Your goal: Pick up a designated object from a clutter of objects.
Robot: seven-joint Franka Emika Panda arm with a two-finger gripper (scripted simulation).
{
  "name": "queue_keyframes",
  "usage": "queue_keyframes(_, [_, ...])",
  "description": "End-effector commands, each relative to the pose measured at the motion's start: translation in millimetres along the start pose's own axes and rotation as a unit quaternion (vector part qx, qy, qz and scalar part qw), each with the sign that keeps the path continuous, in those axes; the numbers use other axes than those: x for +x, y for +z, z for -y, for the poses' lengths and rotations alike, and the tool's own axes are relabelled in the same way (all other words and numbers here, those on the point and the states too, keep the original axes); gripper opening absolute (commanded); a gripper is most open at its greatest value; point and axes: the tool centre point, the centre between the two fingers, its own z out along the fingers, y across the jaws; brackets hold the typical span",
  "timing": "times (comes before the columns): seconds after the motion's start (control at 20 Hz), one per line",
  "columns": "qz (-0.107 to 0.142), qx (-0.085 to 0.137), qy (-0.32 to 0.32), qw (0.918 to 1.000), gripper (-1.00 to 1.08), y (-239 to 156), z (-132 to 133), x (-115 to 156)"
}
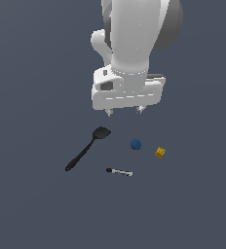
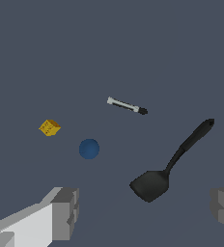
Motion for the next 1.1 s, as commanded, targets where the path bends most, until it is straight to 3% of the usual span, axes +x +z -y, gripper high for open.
queue_keyframes(0.0, [0.001,-0.002,-0.01,0.9999,1.0,11.4,3.1,1.5])
queue_keyframes(0.45, [0.003,-0.009,-0.078,0.9969,1.0,82.2,24.9,5.4])
queue_keyframes(1.05, [0.003,-0.005,-0.192,0.9813,1.0,190.5,68.0,-12.3])
